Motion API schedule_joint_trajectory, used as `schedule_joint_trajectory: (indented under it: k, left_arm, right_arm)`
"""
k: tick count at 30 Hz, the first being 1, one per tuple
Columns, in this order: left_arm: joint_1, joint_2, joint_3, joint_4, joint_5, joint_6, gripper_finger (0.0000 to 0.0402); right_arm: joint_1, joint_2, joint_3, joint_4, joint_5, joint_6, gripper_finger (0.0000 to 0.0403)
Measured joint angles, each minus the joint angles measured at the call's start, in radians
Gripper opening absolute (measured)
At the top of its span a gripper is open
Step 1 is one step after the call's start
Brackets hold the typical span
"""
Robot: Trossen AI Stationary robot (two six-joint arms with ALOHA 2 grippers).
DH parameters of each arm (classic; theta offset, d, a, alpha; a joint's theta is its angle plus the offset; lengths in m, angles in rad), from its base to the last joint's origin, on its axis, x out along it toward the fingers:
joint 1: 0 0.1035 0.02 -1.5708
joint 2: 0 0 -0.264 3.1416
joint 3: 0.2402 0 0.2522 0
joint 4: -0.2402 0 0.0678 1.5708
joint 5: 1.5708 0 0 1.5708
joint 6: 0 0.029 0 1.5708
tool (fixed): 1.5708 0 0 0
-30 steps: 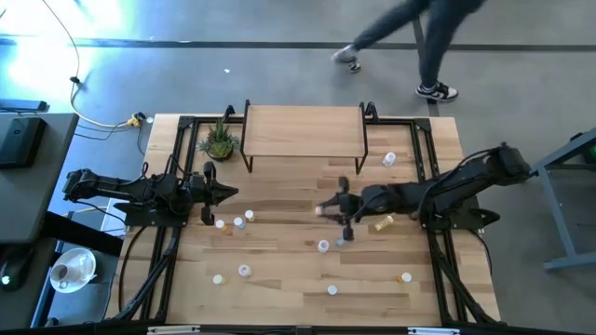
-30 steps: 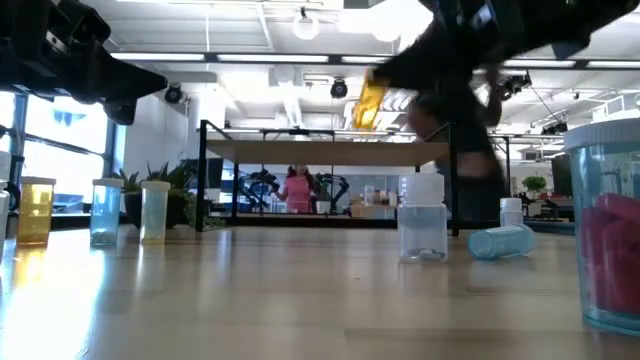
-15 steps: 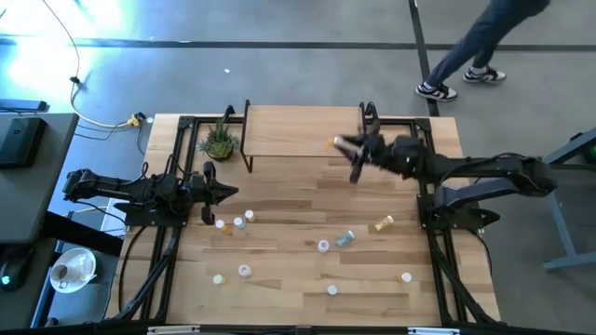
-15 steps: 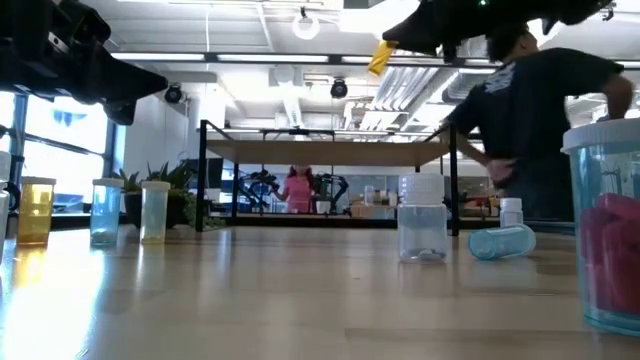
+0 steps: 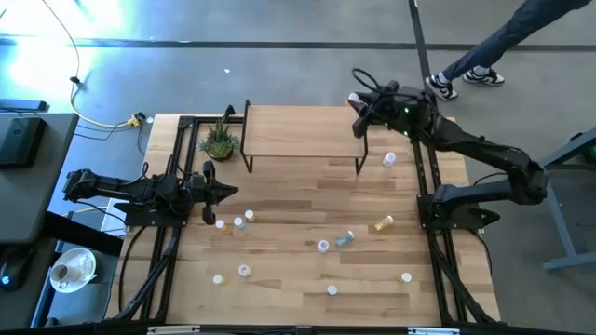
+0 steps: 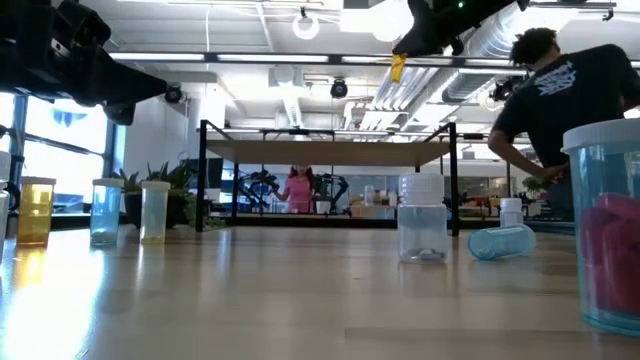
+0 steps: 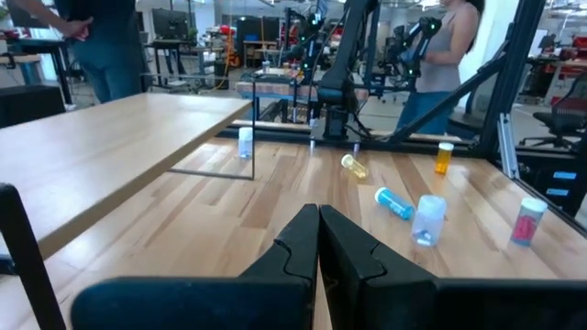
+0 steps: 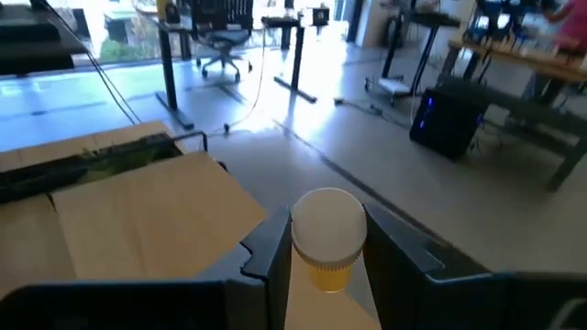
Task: Pick and place medicine bottles onto shelf by color
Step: Put the middle orange pill bottle on the shelf
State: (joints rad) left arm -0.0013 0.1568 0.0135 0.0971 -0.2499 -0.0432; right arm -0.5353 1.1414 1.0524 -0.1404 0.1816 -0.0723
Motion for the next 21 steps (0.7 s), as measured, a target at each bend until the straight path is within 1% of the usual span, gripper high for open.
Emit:
schedule_joint_trajectory:
  k: [6,11,17,21]
  left_arm:
    - [0.0,0.0,0.0,-0.004,0.003,0.002,0.0001]
    - [0.0,0.0,0.0,-0.004,0.003,0.002,0.0001]
    - [0.0,0.0,0.0,-0.004,0.003,0.002,0.0001]
    - [0.0,0.0,0.0,-0.004,0.003,0.002,0.0001]
  right_arm:
    - [-0.092,0.068,0.013,-0.039,-0.098,0.065,0.0099]
    - [-0.141,0.14,0.013,-0.052,-0.12,0.098,0.0099]
    - [-0.168,0.219,0.013,-0.054,-0.184,0.118,0.0099]
    - [-0.168,0.26,0.013,-0.07,-0.186,0.118,0.0099]
